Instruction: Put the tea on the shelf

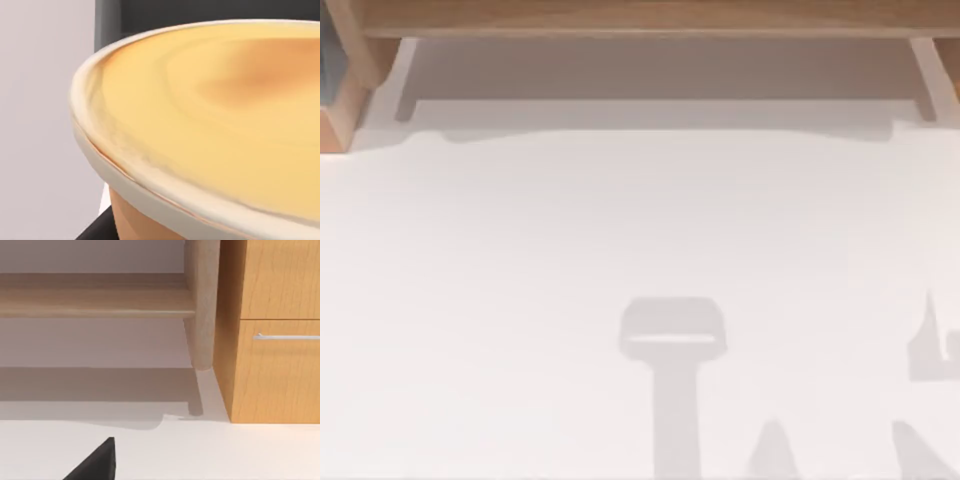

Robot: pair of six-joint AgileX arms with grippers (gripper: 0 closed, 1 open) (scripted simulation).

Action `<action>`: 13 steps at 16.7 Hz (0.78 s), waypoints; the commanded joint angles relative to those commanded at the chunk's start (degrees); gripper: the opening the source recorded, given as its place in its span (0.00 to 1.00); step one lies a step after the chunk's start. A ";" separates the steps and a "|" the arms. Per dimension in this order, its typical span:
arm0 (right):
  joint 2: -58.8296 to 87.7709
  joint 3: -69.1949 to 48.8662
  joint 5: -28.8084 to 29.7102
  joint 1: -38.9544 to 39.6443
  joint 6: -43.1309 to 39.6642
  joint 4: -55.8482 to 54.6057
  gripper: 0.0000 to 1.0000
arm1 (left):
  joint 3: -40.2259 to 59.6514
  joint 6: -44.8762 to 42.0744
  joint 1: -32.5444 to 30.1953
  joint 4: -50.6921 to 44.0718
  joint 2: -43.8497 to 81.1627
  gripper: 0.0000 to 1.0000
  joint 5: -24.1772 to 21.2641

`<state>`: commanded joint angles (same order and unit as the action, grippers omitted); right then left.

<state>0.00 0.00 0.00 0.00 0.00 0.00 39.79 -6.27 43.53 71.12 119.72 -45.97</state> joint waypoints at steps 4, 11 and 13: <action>0.00 0.00 0.00 0.00 0.00 0.00 1.00 | 0.53 -0.09 -0.56 0.24 -0.25 0.00 0.18; 0.00 0.00 0.00 0.00 0.00 0.00 1.00 | 2.69 0.94 -20.55 -6.45 -6.94 0.00 5.78; 0.00 0.00 0.00 0.00 0.00 0.00 1.00 | 3.68 1.54 -29.54 -9.74 -8.70 0.00 8.49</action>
<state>0.00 0.00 0.00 0.00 0.00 0.00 43.47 -4.73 13.98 61.38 111.02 -37.48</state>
